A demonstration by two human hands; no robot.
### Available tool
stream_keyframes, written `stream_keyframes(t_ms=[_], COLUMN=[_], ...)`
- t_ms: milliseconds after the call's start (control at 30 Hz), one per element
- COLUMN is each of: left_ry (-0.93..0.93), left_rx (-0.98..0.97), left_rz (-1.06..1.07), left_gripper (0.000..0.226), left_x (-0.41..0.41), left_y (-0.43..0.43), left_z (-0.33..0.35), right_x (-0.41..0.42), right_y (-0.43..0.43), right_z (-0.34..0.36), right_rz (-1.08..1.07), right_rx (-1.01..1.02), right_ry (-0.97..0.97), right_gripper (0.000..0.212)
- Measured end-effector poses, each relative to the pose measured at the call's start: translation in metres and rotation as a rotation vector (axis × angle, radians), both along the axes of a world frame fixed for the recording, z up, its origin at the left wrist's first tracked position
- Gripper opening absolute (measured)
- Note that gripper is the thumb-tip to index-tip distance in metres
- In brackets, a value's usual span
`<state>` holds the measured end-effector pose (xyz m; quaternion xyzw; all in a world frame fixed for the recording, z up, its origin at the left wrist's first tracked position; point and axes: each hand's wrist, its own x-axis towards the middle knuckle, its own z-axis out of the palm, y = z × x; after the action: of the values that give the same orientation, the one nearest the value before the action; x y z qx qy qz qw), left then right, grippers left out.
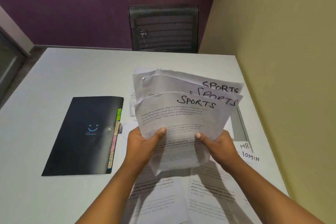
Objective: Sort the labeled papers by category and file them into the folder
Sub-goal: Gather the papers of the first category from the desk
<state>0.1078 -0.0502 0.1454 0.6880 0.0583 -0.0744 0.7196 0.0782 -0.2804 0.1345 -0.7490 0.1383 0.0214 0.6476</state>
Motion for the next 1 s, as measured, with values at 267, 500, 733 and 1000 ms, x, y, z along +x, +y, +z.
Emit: stream_keyframes(t_ms=[267,500,733,1000], left_ry=[0.010,-0.114,-0.084,0.080], left_rx=[0.039,0.106,0.146,0.120], left_rz=[-0.052,-0.101,-0.148,-0.053], left_gripper=[0.058,0.029,0.029,0.018], left_x=[-0.022,-0.034,-0.040,-0.032], left_y=[0.007,0.010,0.013,0.015], left_z=[-0.010,-0.012,-0.018,-0.031], right_x=[-0.024,-0.037,-0.045,-0.048], right_y=[0.010,0.007,0.004,0.005], right_z=[-0.014,-0.018,-0.027,-0.033], right_rz=[-0.034,0.025,0.039,0.099], right_rx=[0.008,-0.040,-0.052,-0.088], right_ry=[-0.005,-0.022,0.003,0.060], right_gripper=[0.028,0.027,0.023,0.018])
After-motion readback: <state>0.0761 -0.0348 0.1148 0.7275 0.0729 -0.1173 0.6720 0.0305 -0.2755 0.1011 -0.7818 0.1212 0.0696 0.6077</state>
